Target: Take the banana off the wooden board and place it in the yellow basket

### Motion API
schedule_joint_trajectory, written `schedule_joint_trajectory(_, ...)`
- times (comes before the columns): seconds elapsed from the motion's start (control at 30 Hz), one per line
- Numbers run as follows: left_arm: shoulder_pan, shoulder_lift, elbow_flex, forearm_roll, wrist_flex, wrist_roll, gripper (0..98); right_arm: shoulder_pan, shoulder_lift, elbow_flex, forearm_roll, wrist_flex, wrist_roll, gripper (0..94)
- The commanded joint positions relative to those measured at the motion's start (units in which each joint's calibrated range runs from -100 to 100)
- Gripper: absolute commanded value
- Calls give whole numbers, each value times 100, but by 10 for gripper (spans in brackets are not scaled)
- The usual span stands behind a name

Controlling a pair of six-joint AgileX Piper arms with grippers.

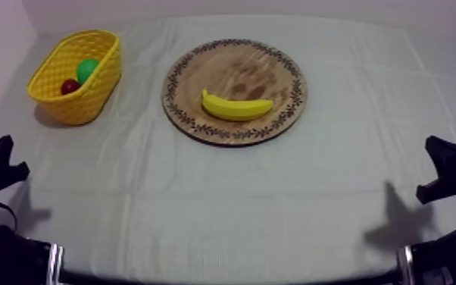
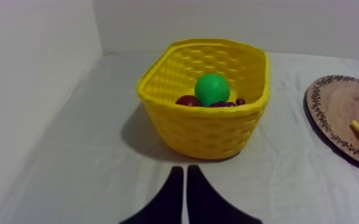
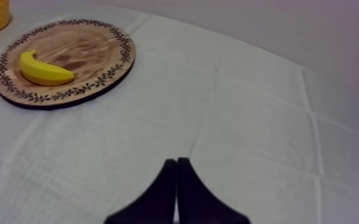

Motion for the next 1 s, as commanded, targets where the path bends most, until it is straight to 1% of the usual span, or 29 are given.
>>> schedule_joint_trajectory(0.0, 646, -31, 83, 165, -247, 11, 0, 0, 0, -3, 0, -3, -13, 3)
schedule_joint_trajectory(0.37, 582, -16, 83, 169, -254, 24, 0, 0, 0, -3, 0, -3, -13, 3)
schedule_joint_trajectory(0.6, 692, -28, 83, 170, -262, 191, 0, 0, 0, -3, 0, -3, -11, 3)
schedule_joint_trajectory(0.77, 720, -30, 87, 166, -263, 216, 0, 0, 0, -3, 0, -3, -13, 3)
schedule_joint_trajectory(0.8, 732, -30, 89, 152, -268, 223, 0, 0, 0, -3, 0, -3, -11, 3)
schedule_joint_trajectory(0.97, 711, 441, -35, -70, -593, 475, 0, 0, 0, -3, 0, -3, -12, 3)
